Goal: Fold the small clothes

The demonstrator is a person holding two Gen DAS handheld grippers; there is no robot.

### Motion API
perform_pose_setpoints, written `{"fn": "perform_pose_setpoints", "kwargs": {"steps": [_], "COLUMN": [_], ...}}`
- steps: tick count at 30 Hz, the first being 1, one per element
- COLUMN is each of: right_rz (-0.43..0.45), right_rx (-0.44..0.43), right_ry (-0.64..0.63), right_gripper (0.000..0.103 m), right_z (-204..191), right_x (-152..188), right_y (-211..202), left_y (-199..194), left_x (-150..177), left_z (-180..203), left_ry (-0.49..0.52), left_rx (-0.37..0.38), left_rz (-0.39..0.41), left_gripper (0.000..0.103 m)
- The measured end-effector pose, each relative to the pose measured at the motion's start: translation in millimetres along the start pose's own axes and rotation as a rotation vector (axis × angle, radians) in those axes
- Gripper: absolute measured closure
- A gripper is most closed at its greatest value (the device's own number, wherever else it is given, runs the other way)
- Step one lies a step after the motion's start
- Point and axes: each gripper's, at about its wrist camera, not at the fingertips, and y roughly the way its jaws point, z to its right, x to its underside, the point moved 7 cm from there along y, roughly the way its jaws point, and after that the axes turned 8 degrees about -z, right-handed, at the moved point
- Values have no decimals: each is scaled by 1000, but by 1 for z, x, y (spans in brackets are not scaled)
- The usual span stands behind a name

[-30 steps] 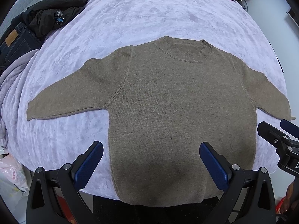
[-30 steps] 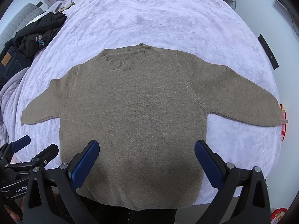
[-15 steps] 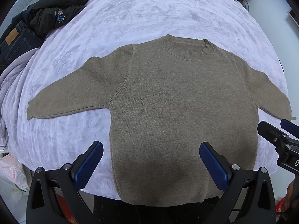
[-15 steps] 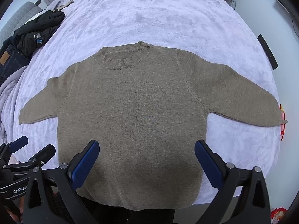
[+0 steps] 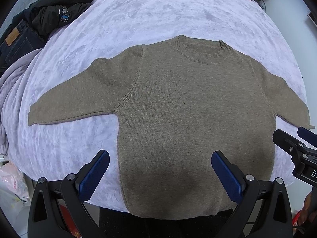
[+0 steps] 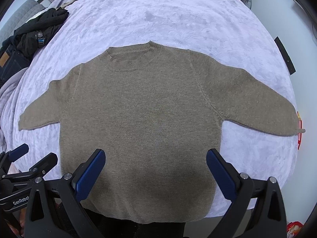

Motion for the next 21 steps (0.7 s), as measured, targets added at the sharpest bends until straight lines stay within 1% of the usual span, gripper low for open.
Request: {"fn": "perform_pose_setpoints", "kwargs": {"steps": [21], "right_rz": [-20], "right_rx": [1], "right_ry": [-11], "right_gripper": [1], "right_z": [-3], "right_x": [-4], "right_y": [13], "left_y": [12], "left_x": [1], "left_z": [-2], "left_ry": [-18], "left_rx": [-7], "left_rz": [-21], "left_gripper": [0]}}
